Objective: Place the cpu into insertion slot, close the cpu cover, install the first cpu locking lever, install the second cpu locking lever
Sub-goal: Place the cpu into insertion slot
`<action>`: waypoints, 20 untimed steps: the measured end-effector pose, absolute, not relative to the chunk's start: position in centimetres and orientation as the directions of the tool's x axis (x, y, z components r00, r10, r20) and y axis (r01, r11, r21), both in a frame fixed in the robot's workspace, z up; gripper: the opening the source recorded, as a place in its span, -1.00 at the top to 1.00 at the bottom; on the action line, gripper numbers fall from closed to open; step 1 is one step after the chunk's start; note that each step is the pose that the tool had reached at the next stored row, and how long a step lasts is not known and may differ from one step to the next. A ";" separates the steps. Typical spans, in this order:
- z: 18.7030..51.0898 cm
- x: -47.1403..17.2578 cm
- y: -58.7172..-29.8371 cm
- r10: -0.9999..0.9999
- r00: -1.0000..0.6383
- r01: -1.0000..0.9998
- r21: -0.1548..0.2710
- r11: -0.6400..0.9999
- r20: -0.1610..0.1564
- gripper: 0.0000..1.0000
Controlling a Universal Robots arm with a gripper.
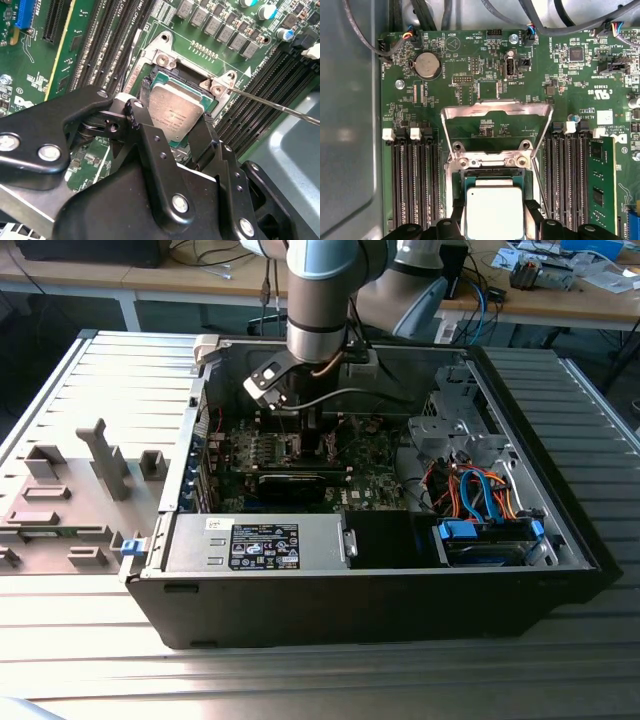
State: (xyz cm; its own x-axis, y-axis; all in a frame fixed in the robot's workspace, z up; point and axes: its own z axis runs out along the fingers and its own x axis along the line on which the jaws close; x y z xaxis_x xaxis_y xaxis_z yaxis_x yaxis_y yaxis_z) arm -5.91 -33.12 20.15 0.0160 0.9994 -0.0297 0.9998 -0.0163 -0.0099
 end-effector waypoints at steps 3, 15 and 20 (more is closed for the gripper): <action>20.0 -5.9 -33.1 0.999 0.016 1.000 -0.010 -0.017 -0.030 -0.08; 19.8 -5.7 -33.1 0.999 0.016 1.000 -0.010 -0.017 -0.030 -0.08; 19.8 -5.7 -33.1 0.999 0.016 1.000 -0.010 -0.017 -0.030 -0.08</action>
State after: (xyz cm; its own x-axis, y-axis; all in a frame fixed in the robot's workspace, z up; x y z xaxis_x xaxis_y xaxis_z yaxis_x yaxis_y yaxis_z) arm -5.71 -33.12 19.79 0.0164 0.9994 -0.0297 0.9998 -0.0167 -0.0102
